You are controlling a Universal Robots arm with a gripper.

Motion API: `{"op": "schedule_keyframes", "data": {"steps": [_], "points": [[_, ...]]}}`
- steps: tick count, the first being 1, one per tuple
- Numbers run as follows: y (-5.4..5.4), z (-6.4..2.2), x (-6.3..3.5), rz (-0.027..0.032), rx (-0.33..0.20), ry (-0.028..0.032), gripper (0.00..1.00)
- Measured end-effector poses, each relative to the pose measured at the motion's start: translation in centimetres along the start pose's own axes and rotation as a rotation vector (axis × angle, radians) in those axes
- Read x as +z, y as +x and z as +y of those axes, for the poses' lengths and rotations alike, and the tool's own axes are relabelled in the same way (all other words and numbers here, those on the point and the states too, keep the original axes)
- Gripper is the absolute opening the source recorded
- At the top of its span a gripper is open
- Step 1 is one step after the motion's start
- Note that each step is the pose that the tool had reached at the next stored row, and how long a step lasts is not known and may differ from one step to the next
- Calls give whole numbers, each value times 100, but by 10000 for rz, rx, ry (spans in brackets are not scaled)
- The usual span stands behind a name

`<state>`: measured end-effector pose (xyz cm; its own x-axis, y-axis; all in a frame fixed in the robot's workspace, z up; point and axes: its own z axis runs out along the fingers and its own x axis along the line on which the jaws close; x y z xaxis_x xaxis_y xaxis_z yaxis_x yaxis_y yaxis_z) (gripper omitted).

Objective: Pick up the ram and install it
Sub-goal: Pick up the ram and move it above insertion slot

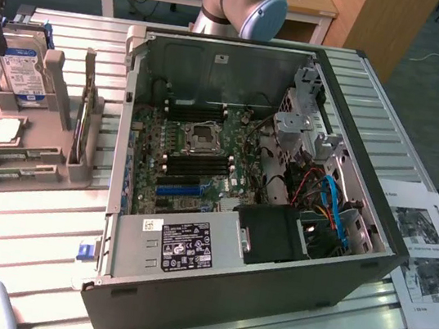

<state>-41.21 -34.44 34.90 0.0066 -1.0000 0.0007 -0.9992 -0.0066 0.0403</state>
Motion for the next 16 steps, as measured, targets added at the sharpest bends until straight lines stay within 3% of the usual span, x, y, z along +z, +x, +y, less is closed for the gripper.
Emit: {"op": "schedule_keyframes", "data": {"steps": [7,8,10,11,16], "points": [[0,0,1,-1,0,1,11],[0,0,1,-1,0,2,16],[0,0,1,0,0,1,16],[0,0,1,-1,0,2,24],[0,0,1,-1,0,2,24]]}}
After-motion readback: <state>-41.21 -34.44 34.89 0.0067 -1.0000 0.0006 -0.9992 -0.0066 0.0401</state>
